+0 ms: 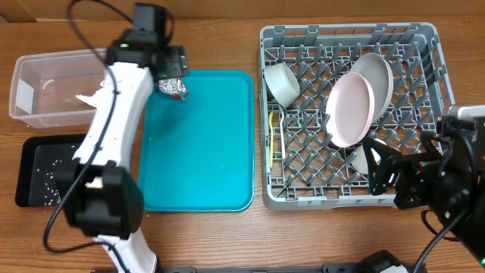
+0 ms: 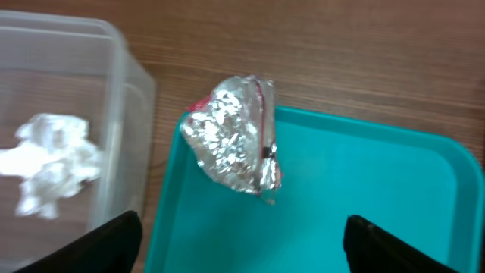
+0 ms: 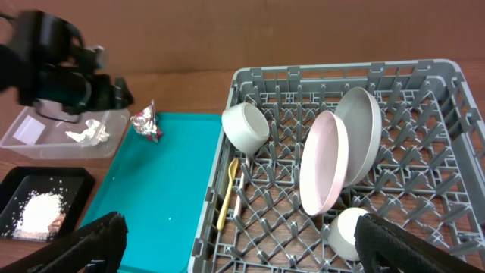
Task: Sort waste into correct bins and load items into the dishwasher rack
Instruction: 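Grasp the crumpled foil on the teal tray with the left gripper, then drop the foil into the clear plastic bin with the left gripper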
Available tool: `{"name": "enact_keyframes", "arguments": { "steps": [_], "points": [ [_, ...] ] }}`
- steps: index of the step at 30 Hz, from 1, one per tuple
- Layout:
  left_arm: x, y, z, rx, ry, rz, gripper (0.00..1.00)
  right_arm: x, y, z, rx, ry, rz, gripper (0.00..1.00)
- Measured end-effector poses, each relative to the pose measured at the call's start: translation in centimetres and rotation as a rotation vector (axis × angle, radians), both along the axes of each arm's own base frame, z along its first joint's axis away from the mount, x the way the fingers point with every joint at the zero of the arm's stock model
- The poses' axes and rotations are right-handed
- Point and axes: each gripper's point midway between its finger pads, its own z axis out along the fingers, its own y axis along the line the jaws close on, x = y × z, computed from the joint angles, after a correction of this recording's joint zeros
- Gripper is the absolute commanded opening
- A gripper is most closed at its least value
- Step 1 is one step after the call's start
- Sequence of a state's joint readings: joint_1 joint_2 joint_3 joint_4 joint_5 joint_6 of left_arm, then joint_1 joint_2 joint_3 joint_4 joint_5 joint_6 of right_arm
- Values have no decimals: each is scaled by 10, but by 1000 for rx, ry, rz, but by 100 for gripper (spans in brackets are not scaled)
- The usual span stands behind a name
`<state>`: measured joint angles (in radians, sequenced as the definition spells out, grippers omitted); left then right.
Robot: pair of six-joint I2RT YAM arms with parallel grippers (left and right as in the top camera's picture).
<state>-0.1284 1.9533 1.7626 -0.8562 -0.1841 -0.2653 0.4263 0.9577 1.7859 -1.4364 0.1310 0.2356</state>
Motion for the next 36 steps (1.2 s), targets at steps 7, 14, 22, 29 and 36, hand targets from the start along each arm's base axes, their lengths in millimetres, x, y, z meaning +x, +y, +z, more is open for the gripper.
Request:
{"name": "enact_keyframes", "arguments": {
  "steps": [7,14,22,29,36],
  "points": [
    [18,5,-92,32,126,10,97,0,0,0,0,-1,0,100],
    [15,6,-129,39,196,9,23,0,0,0,0,-1,0,100],
    [-19,-1,-138,-7,352,-17,4,0,0,0,0,-1,0,100],
    [-32,-3,-46,-29,256,-22,4,0,0,0,0,0,1,100],
    [-27,50,73,33,-55,120,4,0,0,0,0,0,0,100]
  ]
}}
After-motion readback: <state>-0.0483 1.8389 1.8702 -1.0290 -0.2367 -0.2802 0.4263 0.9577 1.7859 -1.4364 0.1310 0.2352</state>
